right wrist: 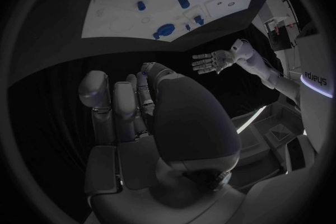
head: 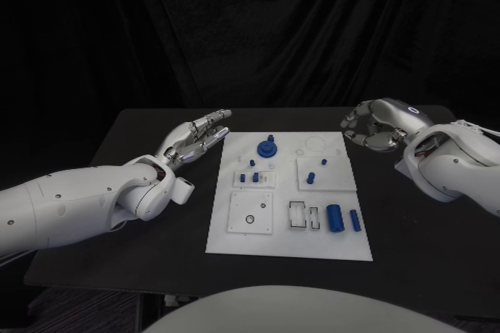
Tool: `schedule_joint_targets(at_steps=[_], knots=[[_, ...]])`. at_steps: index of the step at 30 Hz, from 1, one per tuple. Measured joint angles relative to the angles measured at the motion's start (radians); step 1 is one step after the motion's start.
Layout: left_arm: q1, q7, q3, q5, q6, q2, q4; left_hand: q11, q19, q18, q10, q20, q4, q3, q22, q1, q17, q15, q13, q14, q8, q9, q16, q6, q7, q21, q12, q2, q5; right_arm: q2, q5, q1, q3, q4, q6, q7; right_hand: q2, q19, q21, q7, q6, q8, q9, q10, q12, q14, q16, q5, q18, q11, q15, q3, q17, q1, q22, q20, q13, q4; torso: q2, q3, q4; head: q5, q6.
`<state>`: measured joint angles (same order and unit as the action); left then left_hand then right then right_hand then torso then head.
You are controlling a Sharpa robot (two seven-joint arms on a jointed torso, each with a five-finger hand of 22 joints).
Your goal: Assemble the parts on the task board
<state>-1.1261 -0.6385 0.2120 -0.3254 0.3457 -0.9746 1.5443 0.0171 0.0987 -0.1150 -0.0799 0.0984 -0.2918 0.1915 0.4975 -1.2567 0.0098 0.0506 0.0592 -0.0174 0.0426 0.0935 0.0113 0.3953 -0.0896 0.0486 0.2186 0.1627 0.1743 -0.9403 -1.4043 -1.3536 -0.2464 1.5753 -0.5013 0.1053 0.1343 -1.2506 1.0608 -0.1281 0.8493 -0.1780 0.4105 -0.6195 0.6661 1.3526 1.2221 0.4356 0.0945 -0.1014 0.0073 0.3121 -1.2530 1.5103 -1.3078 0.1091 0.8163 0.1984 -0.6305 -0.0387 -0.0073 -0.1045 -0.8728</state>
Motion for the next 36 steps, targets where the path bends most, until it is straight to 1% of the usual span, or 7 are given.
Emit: schedule_joint_targets(at_steps=[5,12,14,16,22,29,36], knots=[[0.0,-0.018,0.0,0.133,-0.13,-0.002,0.033,0.01,-0.005,0.0,-0.001,0.005,0.001,0.048,-0.079,-0.013,-0.006,-0.004,-0.028,0.004,0.0,-0.038,-0.005,-0.031,0.015,-0.005,-0.026,0.027,0.007,0.027,-0.081,0.045,-0.002,-0.035,0.009,0.003,0.015,-0.046,0.049,0.013,-0.008,0.032,-0.025,-0.011,-0.126,0.03,0.045,-0.014,0.0,-0.016,0.014,0.015,-0.008,-0.006,0.0,0.016,-0.158,0.004,0.0,0.0081,0.0098,0.023,0.0],[0.0,-0.03,0.0,0.206,-0.216,-0.017,0.053,0.013,-0.028,-0.001,0.003,0.021,0.001,0.062,-0.135,-0.026,-0.008,-0.004,-0.029,0.01,0.0,-0.052,-0.005,-0.043,0.013,-0.009,-0.042,0.032,0.034,0.04,-0.139,0.081,-0.001,-0.062,0.009,0.001,0.023,-0.075,0.084,0.011,0.015,0.051,-0.043,-0.045,-0.181,0.044,0.073,-0.061,0.0,-0.02,0.018,0.008,-0.016,-0.014,0.0,0.021,-0.264,0.011,-0.003,0.0244,0.0284,0.05,0.0],[0.0,-0.031,0.0,0.216,-0.227,-0.018,0.055,0.013,-0.032,-0.016,0.003,0.025,0.001,0.067,-0.14,-0.037,-0.009,-0.001,-0.029,0.014,-0.004,-0.055,-0.005,-0.05,0.006,-0.009,-0.042,0.034,0.044,0.04,-0.148,0.088,-0.001,-0.067,0.01,0.001,0.023,-0.077,0.089,0.016,0.003,0.067,-0.051,-0.052,-0.183,0.046,0.079,-0.075,0.0,-0.019,0.02,-0.001,-0.017,-0.022,0.0,0.023,-0.278,0.015,-0.004,0.0285,0.0318,0.051,0.0],[0.0,-0.032,0.0,0.224,-0.239,-0.018,0.056,0.013,-0.032,-0.017,0.003,0.025,0.001,0.067,-0.144,-0.044,-0.009,-0.001,-0.029,0.014,-0.004,-0.055,-0.005,-0.05,0.006,-0.009,-0.046,0.031,0.052,0.042,-0.157,0.094,-0.002,-0.073,0.012,0.002,0.026,-0.092,0.105,0.014,-0.036,0.095,-0.069,-0.052,-0.193,0.057,0.091,-0.09,0.0,-0.02,0.021,-0.014,-0.024,-0.029,0.0,0.024,-0.295,0.016,-0.005,0.0342,0.0352,0.054,0.0],[0.0,-0.035,0.0,0.24,-0.263,-0.018,0.056,0.005,-0.038,-0.032,-0.006,0.034,0.001,0.073,-0.154,-0.072,-0.009,-0.001,-0.029,0.014,-0.004,-0.057,-0.005,-0.07,0.018,-0.009,-0.046,0.035,0.08,0.05,-0.172,0.11,-0.002,-0.09,0.016,0.002,0.024,-0.104,0.127,0.014,-0.042,0.099,-0.078,-0.052,-0.195,0.064,0.102,-0.097,0.0,-0.02,0.021,-0.02,-0.032,-0.032,0.0,0.025,-0.309,0.019,-0.011,0.0537,0.0456,0.07,0.0],[0.0,-0.036,0.0,0.248,-0.284,-0.016,0.044,-0.017,-0.031,-0.032,-0.006,0.059,0.001,0.073,-0.161,-0.107,-0.009,0.017,-0.029,0.008,-0.004,-0.058,-0.005,-0.09,0.038,-0.008,-0.046,0.04,0.112,0.08,-0.181,0.13,-0.002,-0.122,0.017,0.002,0.018,-0.116,0.143,0.012,-0.04,0.103,-0.089,-0.067,-0.198,0.072,0.11,-0.107,0.0,-0.019,0.021,-0.035,-0.035,-0.037,0.0,0.027,-0.329,0.024,-0.017,0.0666,0.0528,0.089,0.0],[0.001,-0.037,0.0,0.251,-0.305,-0.006,0.039,-0.028,-0.032,-0.032,0.001,0.076,0.004,0.076,-0.165,-0.127,-0.007,0.03,-0.029,0.008,-0.004,-0.058,-0.005,-0.099,0.039,-0.008,-0.046,0.043,0.13,0.099,-0.185,0.149,-0.002,-0.146,0.018,0.002,0.014,-0.12,0.145,0.003,-0.01,0.096,-0.091,-0.096,-0.198,0.072,0.115,-0.112,0.0,-0.012,0.021,-0.043,-0.033,-0.041,0.0,0.023,-0.347,0.024,-0.02,0.0732,0.0564,0.097,0.0]])
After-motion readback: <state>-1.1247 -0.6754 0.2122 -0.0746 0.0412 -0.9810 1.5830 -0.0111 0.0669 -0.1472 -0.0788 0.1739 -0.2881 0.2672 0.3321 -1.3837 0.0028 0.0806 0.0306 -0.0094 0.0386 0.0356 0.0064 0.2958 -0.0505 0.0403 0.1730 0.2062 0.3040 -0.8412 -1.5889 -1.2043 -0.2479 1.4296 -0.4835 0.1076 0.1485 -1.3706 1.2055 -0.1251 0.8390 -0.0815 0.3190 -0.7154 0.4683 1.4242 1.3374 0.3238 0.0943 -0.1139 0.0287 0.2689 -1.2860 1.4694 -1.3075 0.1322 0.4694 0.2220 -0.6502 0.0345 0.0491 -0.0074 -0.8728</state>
